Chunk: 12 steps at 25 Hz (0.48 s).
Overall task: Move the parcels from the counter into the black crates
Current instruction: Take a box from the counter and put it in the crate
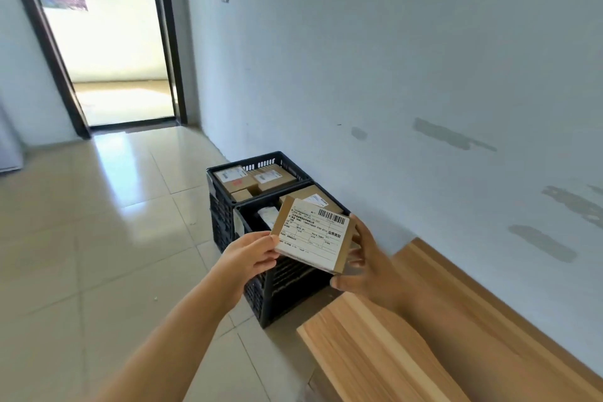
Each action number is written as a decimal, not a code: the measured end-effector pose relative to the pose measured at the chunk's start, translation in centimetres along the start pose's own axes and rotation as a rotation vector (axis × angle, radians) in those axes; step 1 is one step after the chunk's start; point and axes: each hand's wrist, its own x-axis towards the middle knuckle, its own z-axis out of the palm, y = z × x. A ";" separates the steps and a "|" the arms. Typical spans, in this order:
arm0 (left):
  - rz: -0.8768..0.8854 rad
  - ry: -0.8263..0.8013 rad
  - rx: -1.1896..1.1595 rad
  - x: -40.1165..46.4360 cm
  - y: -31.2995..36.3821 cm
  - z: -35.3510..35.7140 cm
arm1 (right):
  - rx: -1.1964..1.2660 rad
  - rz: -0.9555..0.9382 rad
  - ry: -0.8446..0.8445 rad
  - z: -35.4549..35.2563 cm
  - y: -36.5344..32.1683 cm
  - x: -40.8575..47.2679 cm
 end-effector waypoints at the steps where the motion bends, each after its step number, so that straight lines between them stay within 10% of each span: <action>1: -0.004 0.015 0.001 0.9 0.5 -2.3 | 0.014 0.001 0.002 1.7 -0.9 1.8; 12: -0.056 0.092 -0.059 11.0 4.3 -18.2 | -0.007 -0.053 -0.005 12.5 -6.3 19.1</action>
